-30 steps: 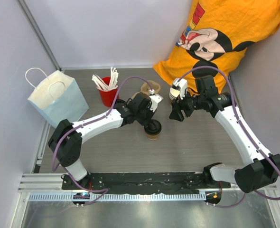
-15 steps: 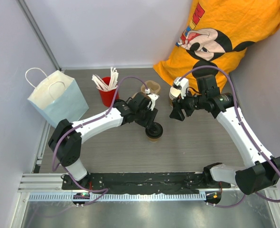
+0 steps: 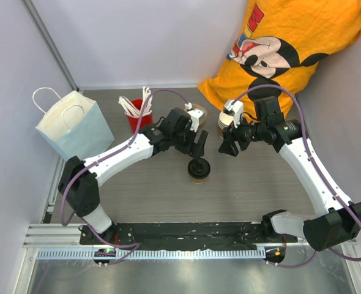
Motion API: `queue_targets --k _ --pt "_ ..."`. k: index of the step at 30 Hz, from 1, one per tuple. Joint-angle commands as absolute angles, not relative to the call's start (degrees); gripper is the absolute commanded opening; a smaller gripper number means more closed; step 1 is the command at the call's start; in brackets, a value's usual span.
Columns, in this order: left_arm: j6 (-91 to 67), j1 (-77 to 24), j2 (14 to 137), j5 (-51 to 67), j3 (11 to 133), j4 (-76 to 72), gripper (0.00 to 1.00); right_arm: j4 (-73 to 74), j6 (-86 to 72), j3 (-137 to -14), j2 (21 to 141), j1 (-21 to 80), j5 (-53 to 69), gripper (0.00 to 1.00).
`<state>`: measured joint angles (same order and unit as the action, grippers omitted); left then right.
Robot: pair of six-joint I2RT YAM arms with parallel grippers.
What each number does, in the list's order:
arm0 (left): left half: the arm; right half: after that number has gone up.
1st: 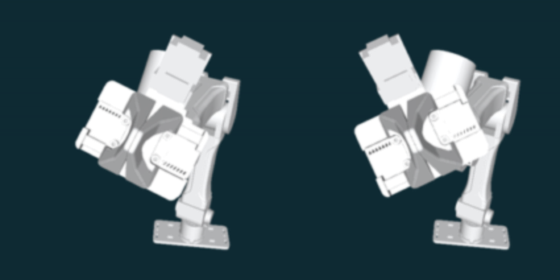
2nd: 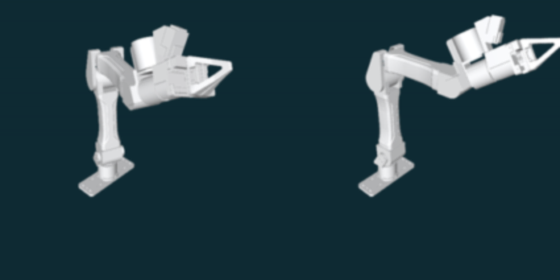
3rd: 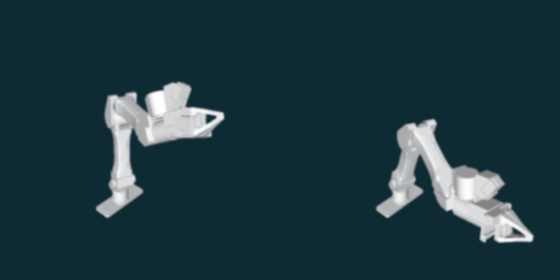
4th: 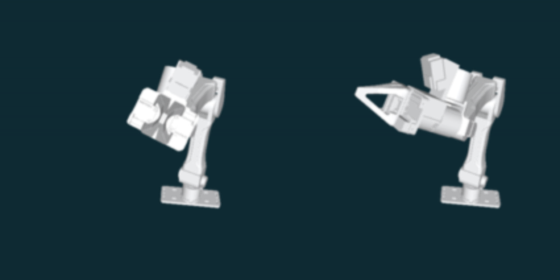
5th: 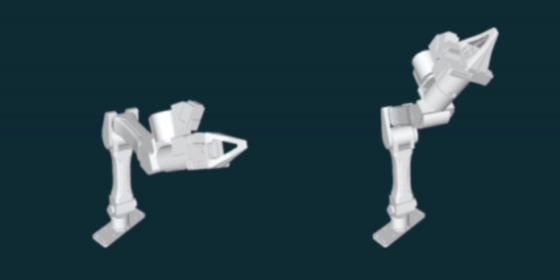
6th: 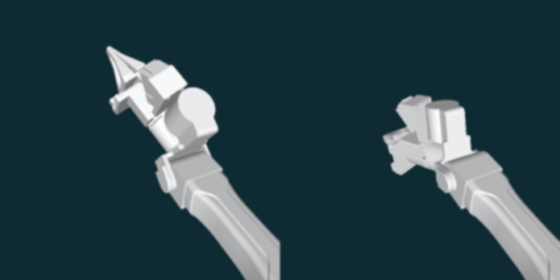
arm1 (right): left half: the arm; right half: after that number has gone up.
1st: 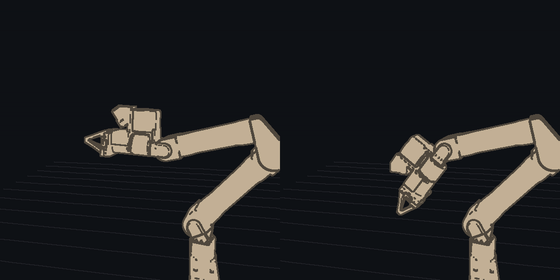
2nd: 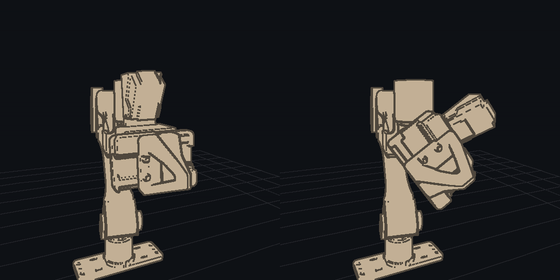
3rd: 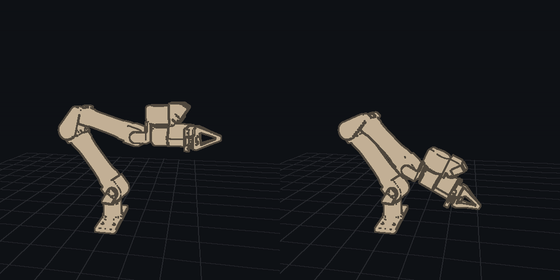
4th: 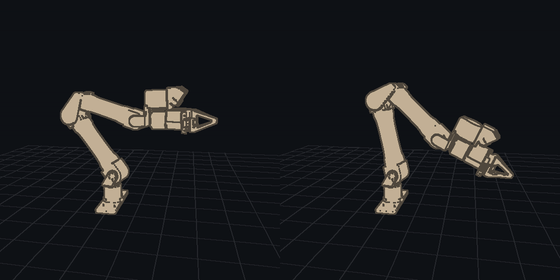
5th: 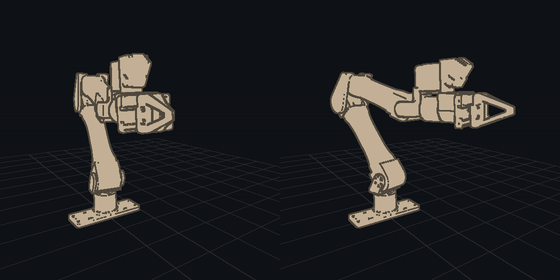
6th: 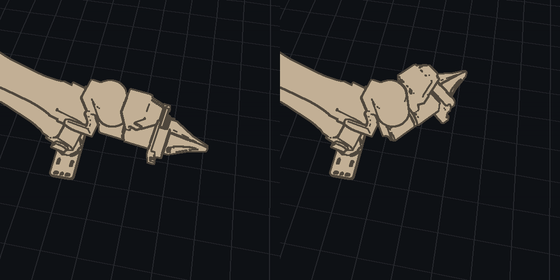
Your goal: Pack the takeout coffee
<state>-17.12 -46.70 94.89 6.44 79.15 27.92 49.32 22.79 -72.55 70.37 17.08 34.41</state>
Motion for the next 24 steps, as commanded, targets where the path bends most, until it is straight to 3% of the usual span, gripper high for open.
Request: queue_targets --k 1,4,10,17,24 --pt "-13.7 -39.8 88.3 6.9 73.5 25.4 0.86 50.2 23.6 -73.3 69.8 17.0 38.1 0.64" --pt "-11.4 -33.2 83.7 8.3 67.6 24.4 0.95 50.5 22.9 -72.9 71.1 17.6 38.6 0.62" --pt "-4.3 -25.8 73.1 13.3 60.5 27.2 1.0 52.6 21.4 -74.2 76.5 22.6 39.8 0.62" --pt "-0.4 -25.8 71.3 18.4 53.5 23.1 1.0 56.4 23.0 -75.7 85.5 27.2 45.4 0.61" --pt "3.7 -31.5 75.5 15.9 53.5 19.0 1.0 60.6 28.6 -74.1 85.9 27.8 49.0 0.61"
